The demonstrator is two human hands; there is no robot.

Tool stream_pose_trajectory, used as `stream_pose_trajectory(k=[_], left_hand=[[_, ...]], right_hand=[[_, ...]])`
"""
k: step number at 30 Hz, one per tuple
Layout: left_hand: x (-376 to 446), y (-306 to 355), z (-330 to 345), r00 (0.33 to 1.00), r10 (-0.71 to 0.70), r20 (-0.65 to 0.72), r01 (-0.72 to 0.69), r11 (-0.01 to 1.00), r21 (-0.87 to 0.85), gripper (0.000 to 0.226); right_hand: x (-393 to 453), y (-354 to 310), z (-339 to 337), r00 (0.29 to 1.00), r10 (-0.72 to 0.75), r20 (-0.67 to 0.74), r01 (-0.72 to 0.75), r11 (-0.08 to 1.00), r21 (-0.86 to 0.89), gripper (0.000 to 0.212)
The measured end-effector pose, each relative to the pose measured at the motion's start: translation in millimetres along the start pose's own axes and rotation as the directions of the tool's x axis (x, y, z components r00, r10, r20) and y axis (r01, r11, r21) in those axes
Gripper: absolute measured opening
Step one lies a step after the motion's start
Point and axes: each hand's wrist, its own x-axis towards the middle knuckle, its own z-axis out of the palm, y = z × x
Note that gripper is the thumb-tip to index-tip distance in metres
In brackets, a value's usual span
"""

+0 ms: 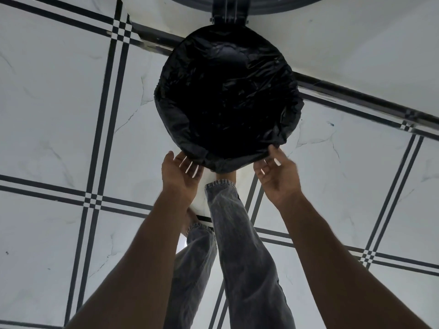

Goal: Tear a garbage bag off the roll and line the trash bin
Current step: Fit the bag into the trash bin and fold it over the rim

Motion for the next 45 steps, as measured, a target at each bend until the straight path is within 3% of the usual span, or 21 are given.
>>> stream_pose_trajectory(k=[2, 4, 6, 7, 10, 15, 18, 24, 28, 31, 34, 36, 40, 45], left_hand=[[4.4, 9.2, -3.2, 0.982, 0.115, -0.150, -0.101, 0.990, 0.099, 0.027], [7.1, 26.5, -0.9, 0.933, 0.289, -0.215, -0.259, 0.953, 0.159, 0.019], [4.3, 47.3, 11.1, 0.898, 0.416, -0.140, -0.383, 0.899, 0.214, 0.017], [1.7, 55.8, 19.0, 0.890, 0.450, -0.074, -0.423, 0.875, 0.237, 0.018], [-0.3, 69.8, 37.8, 0.880, 0.468, 0.079, -0.469, 0.830, 0.303, 0.022], [10.8, 71.6, 34.6, 0.852, 0.522, 0.036, -0.498, 0.788, 0.361, 0.021], [12.0, 70.0, 31.9, 0.875, 0.483, 0.029, -0.462, 0.815, 0.351, 0.020], [16.7, 80.2, 35.5, 0.934, 0.358, 0.002, -0.342, 0.889, 0.304, 0.024], [16.4, 80.9, 36.9, 0.934, 0.355, -0.049, -0.327, 0.899, 0.293, 0.028], [17.0, 80.3, 32.0, 0.897, 0.415, -0.151, -0.360, 0.885, 0.294, 0.024], [8.9, 82.5, 29.4, 0.826, 0.532, -0.188, -0.471, 0.833, 0.289, 0.010], [-7.8, 91.1, 35.7, 0.770, 0.624, -0.133, -0.563, 0.763, 0.316, 0.010], [-56.5, 129.7, 75.3, 0.690, 0.720, 0.075, -0.704, 0.643, 0.302, 0.014], [-127.2, 167.9, 135.9, 0.697, 0.601, 0.391, -0.711, 0.649, 0.271, 0.027]], right_hand=[[1.9, -14.1, -1.6, 0.992, -0.085, -0.096, 0.074, 0.991, -0.110, 0.006], [6.3, -30.5, 3.8, 0.947, -0.248, -0.205, 0.188, 0.944, -0.271, 0.012], [11.1, -45.6, 12.6, 0.882, -0.401, -0.248, 0.286, 0.873, -0.396, 0.021], [12.8, -51.5, 18.6, 0.871, -0.446, -0.206, 0.331, 0.843, -0.423, 0.021], [23.4, -60.9, 34.3, 0.889, -0.449, -0.094, 0.360, 0.811, -0.462, 0.018], [37.2, -63.3, 40.7, 0.934, -0.285, -0.213, 0.212, 0.927, -0.310, 0.026], [35.4, -64.4, 44.3, 0.959, -0.202, -0.197, 0.152, 0.959, -0.239, 0.024], [35.2, -67.7, 43.7, 0.962, -0.186, -0.197, 0.126, 0.951, -0.284, 0.022], [37.8, -65.1, 30.9, 0.959, -0.179, -0.219, 0.127, 0.964, -0.234, 0.031], [34.9, -63.4, 25.3, 0.921, -0.212, -0.325, 0.127, 0.956, -0.264, 0.030], [25.1, -65.4, 36.1, 0.780, -0.474, -0.409, 0.237, 0.828, -0.508, 0.022], [10.8, -76.6, 59.0, 0.737, -0.598, -0.315, 0.356, 0.740, -0.571, 0.015], [-25.2, -116.3, 123.5, 0.710, -0.704, -0.026, 0.596, 0.620, -0.510, 0.027], [-65.0, -157.0, 174.6, 0.785, -0.618, 0.033, 0.595, 0.739, -0.318, 0.039]])
